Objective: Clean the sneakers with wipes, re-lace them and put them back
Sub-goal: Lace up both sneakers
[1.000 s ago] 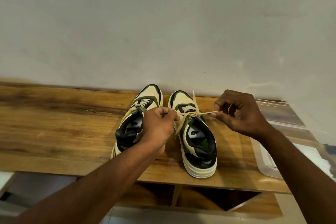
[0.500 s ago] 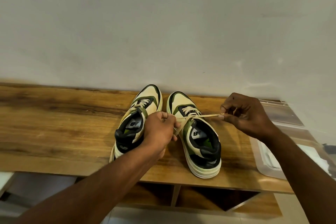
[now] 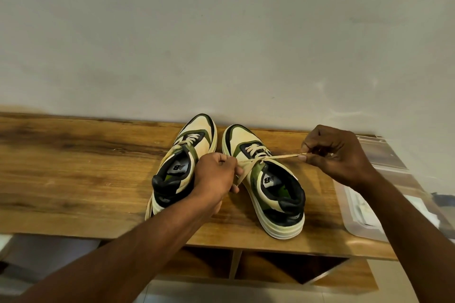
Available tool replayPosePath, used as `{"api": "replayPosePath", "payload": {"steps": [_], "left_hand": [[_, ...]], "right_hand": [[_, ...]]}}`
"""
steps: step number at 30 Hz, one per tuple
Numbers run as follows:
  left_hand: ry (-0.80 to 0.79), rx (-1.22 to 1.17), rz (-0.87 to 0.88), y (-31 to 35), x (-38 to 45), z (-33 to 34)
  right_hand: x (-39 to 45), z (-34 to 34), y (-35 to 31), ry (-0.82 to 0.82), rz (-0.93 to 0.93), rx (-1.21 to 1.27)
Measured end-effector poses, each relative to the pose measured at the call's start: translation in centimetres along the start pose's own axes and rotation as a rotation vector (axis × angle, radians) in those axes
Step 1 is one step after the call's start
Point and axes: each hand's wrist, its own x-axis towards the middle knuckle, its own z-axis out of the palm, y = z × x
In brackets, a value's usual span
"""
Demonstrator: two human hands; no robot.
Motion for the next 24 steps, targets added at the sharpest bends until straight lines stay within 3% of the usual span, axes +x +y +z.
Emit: {"api": "replayPosePath", "payload": {"steps": [5, 11, 14, 18, 24], "left_hand": [[-0.009, 0.033, 0.014, -0.2, 0.2, 0.0], [0.006, 0.181, 0.152, -0.6, 0.1, 0.2], [-0.028, 0.231, 0.110, 0.1, -1.1, 0.7], [-0.155, 0.225, 0.097, 0.2, -2.6, 1.6], [-0.125, 0.269, 0.154, 0.1, -3.0, 2.1]], "right_hand": [[-0.1, 0.0, 0.4, -0.034, 0.057, 0.013], [0.5, 0.2, -1.7, -0.182, 0.237, 0.135], [1.1, 0.6, -3.4, -0.163, 0.383, 0.210], [1.3, 2.0, -4.2, -0.250, 0.502, 0.039], [1.2, 2.9, -5.0, -0.258, 0.529, -0.211]]}}
